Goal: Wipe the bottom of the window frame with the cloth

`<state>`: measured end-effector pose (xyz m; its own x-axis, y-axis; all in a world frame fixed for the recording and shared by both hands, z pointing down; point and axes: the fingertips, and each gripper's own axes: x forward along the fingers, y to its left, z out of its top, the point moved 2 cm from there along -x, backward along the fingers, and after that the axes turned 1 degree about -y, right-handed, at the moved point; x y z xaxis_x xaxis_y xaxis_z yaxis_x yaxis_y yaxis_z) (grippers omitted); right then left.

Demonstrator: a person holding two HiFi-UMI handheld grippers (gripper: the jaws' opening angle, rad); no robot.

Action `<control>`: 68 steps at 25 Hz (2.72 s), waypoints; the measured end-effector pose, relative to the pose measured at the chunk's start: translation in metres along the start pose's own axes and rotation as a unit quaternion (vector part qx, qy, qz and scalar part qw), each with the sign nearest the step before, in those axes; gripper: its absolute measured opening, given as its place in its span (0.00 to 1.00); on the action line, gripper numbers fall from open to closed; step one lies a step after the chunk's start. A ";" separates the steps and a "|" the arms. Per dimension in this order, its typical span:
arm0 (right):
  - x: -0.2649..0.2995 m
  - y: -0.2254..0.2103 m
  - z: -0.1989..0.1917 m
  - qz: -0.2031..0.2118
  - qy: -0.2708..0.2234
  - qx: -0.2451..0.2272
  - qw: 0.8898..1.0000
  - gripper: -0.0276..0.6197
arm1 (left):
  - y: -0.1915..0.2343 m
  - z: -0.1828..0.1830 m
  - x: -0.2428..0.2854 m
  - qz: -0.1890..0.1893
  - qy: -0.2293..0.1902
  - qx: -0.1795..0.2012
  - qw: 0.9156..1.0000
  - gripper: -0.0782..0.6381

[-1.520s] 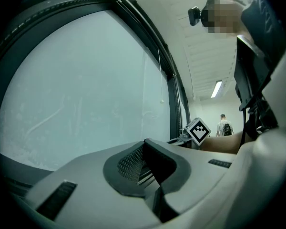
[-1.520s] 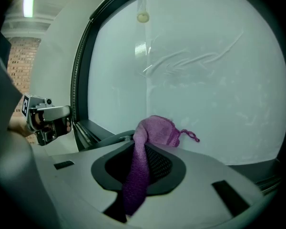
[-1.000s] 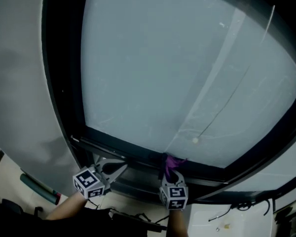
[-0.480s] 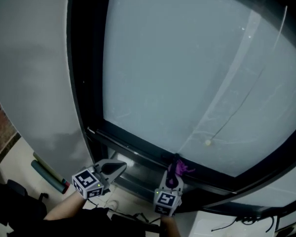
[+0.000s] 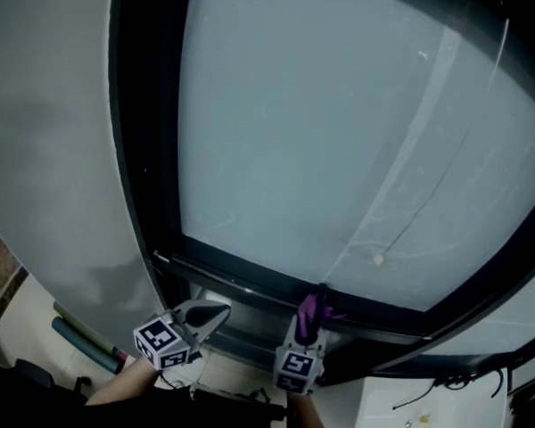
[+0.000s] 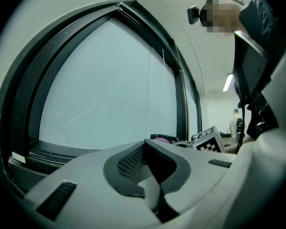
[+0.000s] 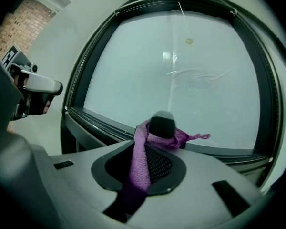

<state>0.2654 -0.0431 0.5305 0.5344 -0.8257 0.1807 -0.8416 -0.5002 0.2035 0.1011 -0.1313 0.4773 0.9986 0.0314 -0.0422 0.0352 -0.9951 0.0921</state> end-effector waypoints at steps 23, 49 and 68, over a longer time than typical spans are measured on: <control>0.047 0.015 0.059 -0.103 -0.016 0.147 0.984 0.15 | 0.057 0.023 -0.038 -0.064 -0.032 -0.011 0.997 0.11; 0.076 0.055 0.060 0.103 0.084 0.041 0.990 0.15 | 0.074 0.016 -0.044 0.012 -0.039 -0.020 0.999 0.11; 0.088 0.095 0.066 0.152 0.095 -0.004 0.984 0.15 | 0.086 0.012 -0.078 0.063 -0.032 -0.020 0.997 0.11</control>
<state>0.2270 -0.1805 0.5019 0.2630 -0.8732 0.4104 -0.9648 -0.2343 0.1197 0.0258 -0.2200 0.4768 0.9907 -0.1016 -0.0909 -0.0882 -0.9861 0.1408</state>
